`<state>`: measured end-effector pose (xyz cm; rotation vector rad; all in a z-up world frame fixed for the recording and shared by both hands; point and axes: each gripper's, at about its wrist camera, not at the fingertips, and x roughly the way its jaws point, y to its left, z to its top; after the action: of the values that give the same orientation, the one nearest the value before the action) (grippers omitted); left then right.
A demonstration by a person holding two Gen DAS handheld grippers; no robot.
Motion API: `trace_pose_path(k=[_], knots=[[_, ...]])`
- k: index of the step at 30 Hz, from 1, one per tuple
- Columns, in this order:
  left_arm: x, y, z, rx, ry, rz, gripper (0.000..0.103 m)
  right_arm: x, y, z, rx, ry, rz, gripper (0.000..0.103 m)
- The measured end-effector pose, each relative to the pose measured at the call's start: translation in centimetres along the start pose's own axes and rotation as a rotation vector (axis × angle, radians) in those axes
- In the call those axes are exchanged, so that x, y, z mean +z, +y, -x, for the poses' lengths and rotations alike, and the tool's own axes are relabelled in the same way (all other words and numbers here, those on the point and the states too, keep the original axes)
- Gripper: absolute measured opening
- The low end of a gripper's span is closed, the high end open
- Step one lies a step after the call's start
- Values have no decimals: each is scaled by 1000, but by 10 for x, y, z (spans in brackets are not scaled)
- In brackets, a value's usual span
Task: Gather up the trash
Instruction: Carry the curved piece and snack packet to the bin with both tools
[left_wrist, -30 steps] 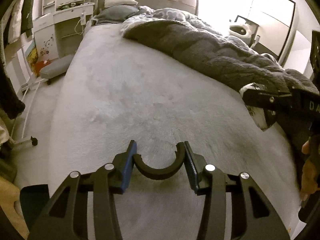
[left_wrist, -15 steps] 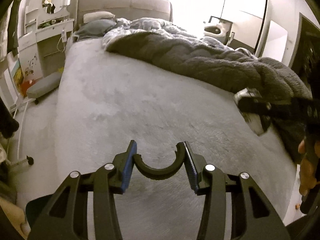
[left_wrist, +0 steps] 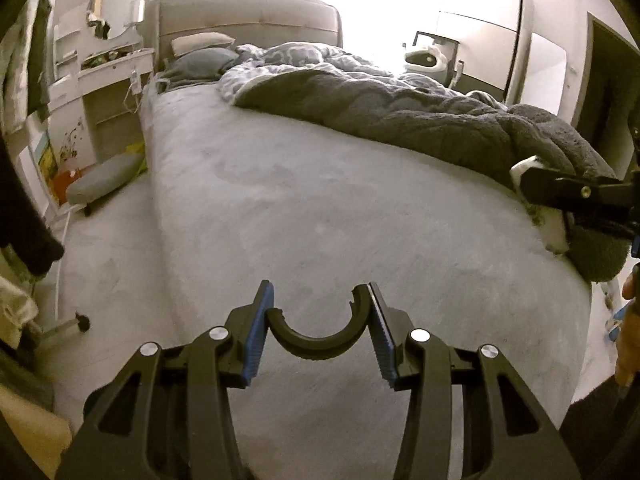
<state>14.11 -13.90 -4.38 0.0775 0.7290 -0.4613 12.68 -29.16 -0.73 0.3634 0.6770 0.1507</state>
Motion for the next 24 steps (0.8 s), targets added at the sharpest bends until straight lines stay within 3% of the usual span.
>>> trace_pose_path(k=[11, 24], knots=[[-38, 56, 26, 79, 43, 77, 49, -21, 54, -9, 66, 36, 48, 73], [-82, 126, 24, 148, 154, 202, 49, -36, 114, -43, 170, 104, 101, 73]])
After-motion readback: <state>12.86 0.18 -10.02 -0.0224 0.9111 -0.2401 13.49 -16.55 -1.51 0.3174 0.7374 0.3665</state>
